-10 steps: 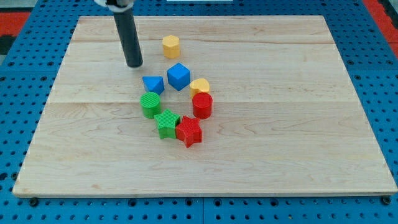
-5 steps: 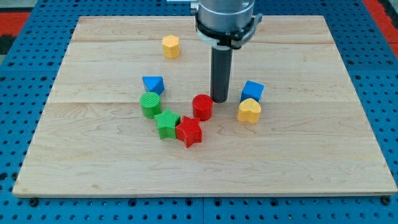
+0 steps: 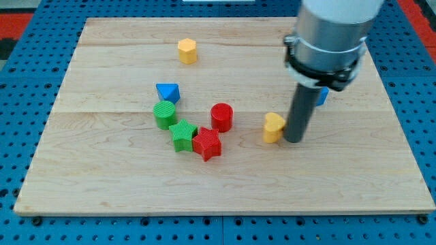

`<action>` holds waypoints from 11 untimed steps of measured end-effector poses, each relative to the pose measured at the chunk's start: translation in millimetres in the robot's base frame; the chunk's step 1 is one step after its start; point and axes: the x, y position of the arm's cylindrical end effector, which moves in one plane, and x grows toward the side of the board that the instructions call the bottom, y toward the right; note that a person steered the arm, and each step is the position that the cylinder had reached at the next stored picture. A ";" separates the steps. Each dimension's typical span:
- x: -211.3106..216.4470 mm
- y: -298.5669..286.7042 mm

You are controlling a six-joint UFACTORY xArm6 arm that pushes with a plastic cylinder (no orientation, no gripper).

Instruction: Form a horizontal line with the blue blocks yellow heart red and green circles

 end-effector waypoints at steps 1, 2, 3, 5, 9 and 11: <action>-30.1 -18.3; 11.9 -26.3; -22.1 -50.8; -16.0 -56.2; -52.6 -108.5; -25.7 -158.9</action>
